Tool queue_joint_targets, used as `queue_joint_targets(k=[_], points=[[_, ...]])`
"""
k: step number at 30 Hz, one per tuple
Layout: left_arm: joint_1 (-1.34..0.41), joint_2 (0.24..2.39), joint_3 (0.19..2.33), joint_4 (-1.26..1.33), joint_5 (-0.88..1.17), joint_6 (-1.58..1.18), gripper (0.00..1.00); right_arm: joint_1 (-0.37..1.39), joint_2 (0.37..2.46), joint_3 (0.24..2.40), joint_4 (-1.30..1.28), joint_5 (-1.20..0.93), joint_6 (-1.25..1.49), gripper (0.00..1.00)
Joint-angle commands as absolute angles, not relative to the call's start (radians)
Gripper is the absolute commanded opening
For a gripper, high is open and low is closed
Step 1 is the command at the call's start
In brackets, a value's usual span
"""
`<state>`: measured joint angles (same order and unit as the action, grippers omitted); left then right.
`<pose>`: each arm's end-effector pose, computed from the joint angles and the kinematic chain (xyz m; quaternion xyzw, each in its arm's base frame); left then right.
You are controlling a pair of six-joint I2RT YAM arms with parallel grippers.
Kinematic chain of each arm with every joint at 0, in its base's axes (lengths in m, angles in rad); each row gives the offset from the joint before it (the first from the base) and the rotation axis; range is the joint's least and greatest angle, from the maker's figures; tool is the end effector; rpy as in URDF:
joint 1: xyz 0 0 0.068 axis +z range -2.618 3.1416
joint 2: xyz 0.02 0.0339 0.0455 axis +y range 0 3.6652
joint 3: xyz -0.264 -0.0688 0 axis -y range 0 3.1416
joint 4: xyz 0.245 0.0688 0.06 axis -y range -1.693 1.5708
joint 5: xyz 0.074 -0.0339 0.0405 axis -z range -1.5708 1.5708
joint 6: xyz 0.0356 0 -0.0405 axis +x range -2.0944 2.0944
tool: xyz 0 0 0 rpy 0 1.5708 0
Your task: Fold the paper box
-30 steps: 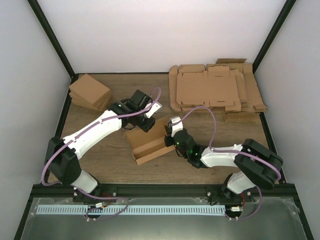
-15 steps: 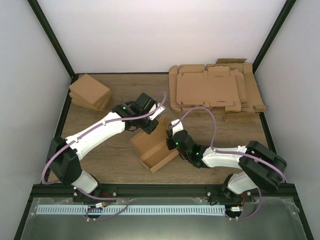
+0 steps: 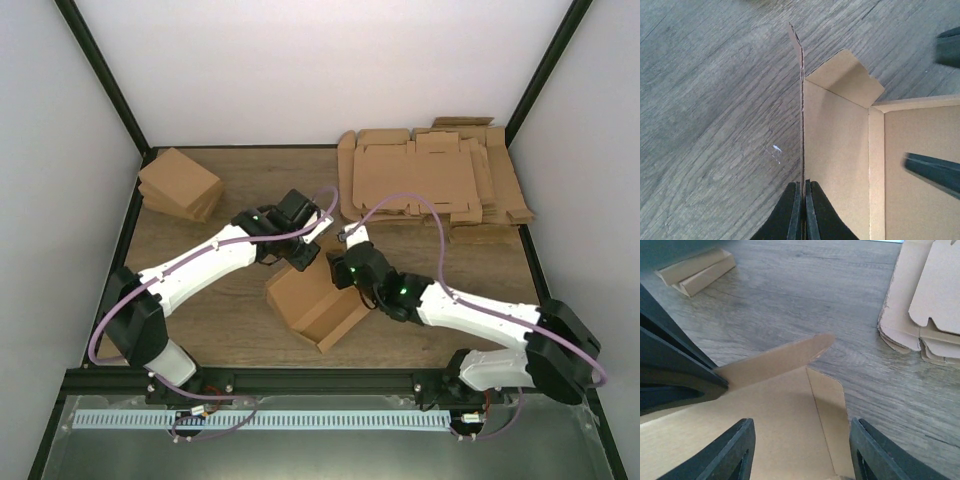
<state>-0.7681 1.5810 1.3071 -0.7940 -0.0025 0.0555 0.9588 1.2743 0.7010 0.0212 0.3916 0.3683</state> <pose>0.2357 -0.2276 0.2729 0.3874 0.8877 -0.0857 0.2336 0.1675 0.2150 0.2274 -0.1584 0.8469 0.1608 0.4814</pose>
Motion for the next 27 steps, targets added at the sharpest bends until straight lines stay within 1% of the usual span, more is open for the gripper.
queue_joint_targets(k=[1,7,10,12,16,20,23,27], points=[[-0.779,1.586,1.301,-0.806,-0.017,0.055,0.04,0.968,1.169,0.795,-0.275,0.349,0.466,0.56],[-0.781,1.589,1.301,-0.805,-0.018,0.053,0.04,0.968,1.097,0.868,-0.638,0.201,0.633,0.56],[-0.782,1.591,1.301,-0.803,-0.021,0.051,0.04,0.968,1.043,0.865,-0.760,0.113,0.703,0.56],[-0.781,1.592,1.302,-0.800,-0.021,0.050,0.04,0.968,0.997,0.855,-0.812,0.064,0.738,0.61],[-0.783,1.597,1.302,-0.796,-0.021,0.049,0.04,0.968,0.954,0.841,-0.857,-0.037,0.776,0.75],[-0.783,1.593,1.312,-0.797,-0.032,0.048,0.04,0.968,0.913,0.759,-0.772,-0.129,0.820,0.86],[-0.784,1.588,1.338,-0.815,-0.047,0.046,0.04,0.968,0.892,0.604,-0.600,-0.211,0.861,0.86],[-0.785,1.574,1.391,-0.848,-0.054,0.051,0.04,0.968,0.957,0.495,-0.373,-0.271,0.885,0.82]])
